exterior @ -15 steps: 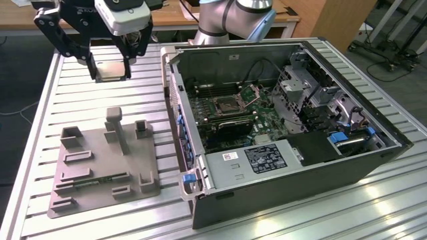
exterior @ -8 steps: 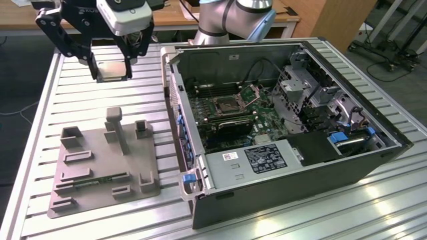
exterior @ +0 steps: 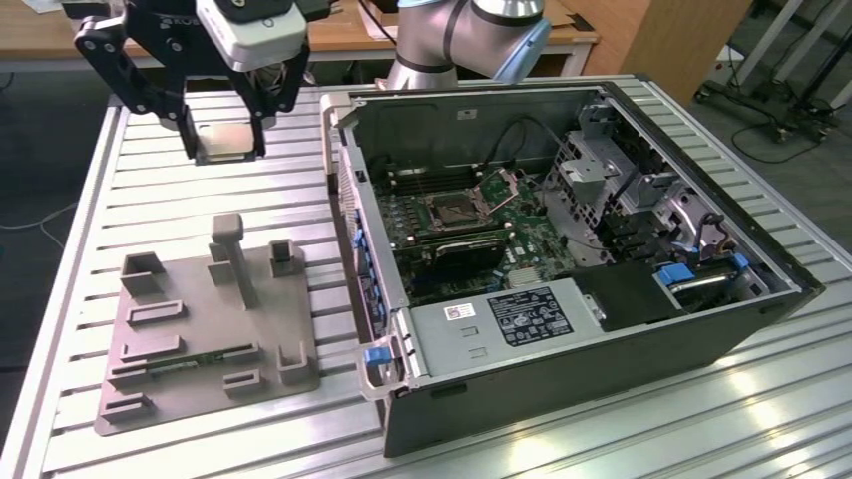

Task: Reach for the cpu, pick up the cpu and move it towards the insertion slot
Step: 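Pick up the cpu and move it towards the insertion slot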

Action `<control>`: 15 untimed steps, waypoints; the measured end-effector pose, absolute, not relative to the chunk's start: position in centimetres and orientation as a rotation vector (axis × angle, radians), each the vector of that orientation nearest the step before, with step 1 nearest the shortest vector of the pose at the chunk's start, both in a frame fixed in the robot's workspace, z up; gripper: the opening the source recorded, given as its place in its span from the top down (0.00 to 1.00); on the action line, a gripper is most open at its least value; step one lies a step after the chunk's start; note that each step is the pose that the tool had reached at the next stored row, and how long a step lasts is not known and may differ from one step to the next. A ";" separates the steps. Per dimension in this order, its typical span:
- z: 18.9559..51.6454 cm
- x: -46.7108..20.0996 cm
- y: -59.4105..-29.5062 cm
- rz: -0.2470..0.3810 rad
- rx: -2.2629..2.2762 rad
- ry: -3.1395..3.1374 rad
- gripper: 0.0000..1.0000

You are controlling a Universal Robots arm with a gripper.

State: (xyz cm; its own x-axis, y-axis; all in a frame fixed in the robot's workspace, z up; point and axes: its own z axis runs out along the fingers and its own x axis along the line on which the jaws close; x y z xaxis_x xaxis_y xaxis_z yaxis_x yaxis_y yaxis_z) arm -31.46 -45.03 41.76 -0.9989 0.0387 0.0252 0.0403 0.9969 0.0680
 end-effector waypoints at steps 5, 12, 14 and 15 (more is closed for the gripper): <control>41.7 -31.4 -45.0 -0.107 -0.062 -3.115 0.46; 41.7 -31.2 -45.0 -0.107 -0.062 -3.115 0.46; 41.7 -31.1 -45.0 -0.107 -0.062 -3.115 0.46; 41.7 -31.1 -45.0 -0.107 -0.062 -3.115 0.46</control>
State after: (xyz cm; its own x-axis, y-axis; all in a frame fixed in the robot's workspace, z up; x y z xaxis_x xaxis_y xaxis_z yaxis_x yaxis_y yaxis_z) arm -31.11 -45.03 41.73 -0.9989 0.0387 0.0252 0.0403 0.9969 0.0681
